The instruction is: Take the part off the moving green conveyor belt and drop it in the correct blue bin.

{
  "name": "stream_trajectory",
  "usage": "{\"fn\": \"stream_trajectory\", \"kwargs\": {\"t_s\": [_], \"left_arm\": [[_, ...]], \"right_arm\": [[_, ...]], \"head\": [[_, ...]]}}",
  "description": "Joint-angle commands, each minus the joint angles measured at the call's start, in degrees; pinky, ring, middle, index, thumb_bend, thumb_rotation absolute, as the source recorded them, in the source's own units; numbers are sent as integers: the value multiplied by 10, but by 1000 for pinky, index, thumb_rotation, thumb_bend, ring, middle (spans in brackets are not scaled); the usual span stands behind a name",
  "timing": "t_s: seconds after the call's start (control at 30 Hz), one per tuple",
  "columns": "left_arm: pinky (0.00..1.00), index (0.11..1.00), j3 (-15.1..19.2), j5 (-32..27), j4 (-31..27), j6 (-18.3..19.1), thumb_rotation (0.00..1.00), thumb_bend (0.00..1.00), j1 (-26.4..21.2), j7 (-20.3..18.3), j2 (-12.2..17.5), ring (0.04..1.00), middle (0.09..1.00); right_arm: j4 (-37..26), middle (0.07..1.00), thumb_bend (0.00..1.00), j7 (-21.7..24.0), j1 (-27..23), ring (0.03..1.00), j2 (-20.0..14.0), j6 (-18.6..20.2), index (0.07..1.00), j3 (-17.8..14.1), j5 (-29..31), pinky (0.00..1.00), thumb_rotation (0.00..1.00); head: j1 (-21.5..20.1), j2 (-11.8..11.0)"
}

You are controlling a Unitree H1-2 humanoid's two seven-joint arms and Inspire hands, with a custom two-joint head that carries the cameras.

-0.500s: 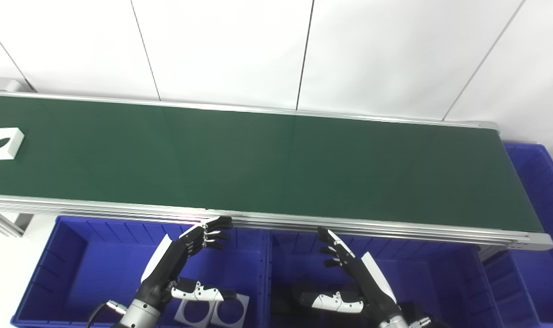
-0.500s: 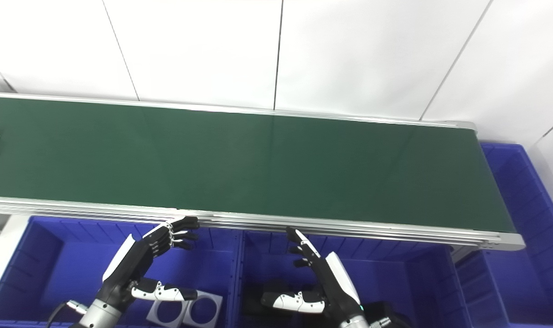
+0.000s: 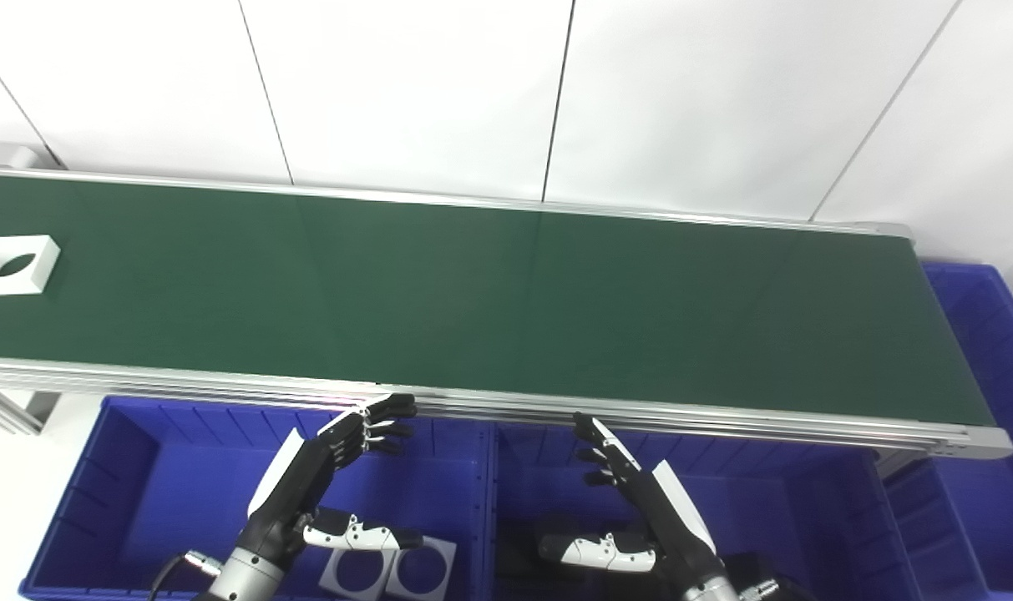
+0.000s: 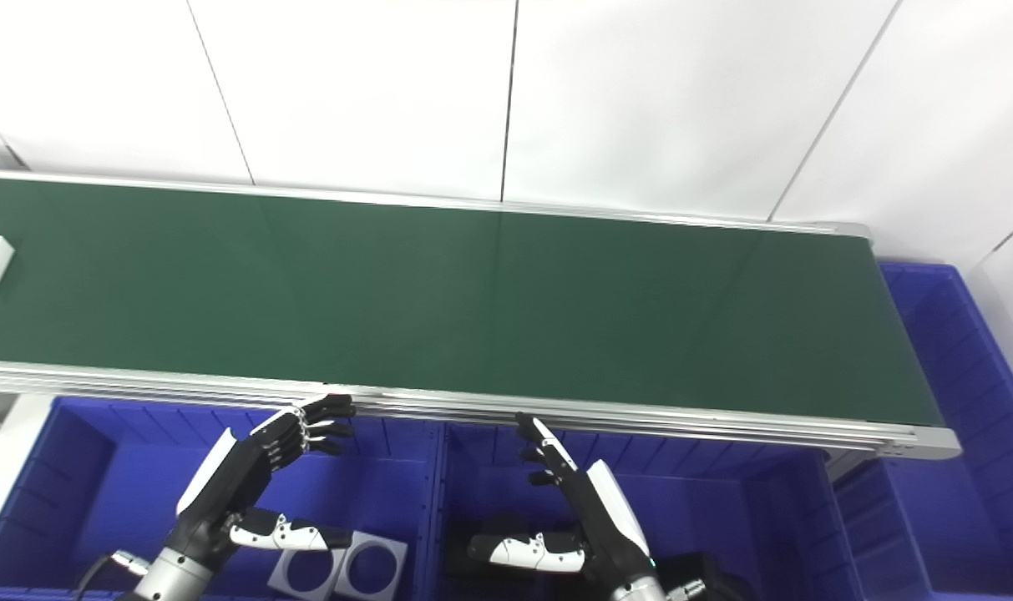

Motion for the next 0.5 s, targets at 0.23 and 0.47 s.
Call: {"fn": "stream_trajectory", "kwargs": {"t_s": [0.23,0.47], "left_arm": [[660,814,3,-16,-20,-18,50,854,-8,-4,7,728,799],[654,811,5,0,-17,-23,71,861,-11,2,6,722,794]], "right_arm": [[-10,930,920,-5,-7,872,8,-15,958,-1,3,771,470],[-3,936,917,-6,-10,875,5,-26,961,-1,3,773,470]], "head": [[-4,0],[21,-7]]}}
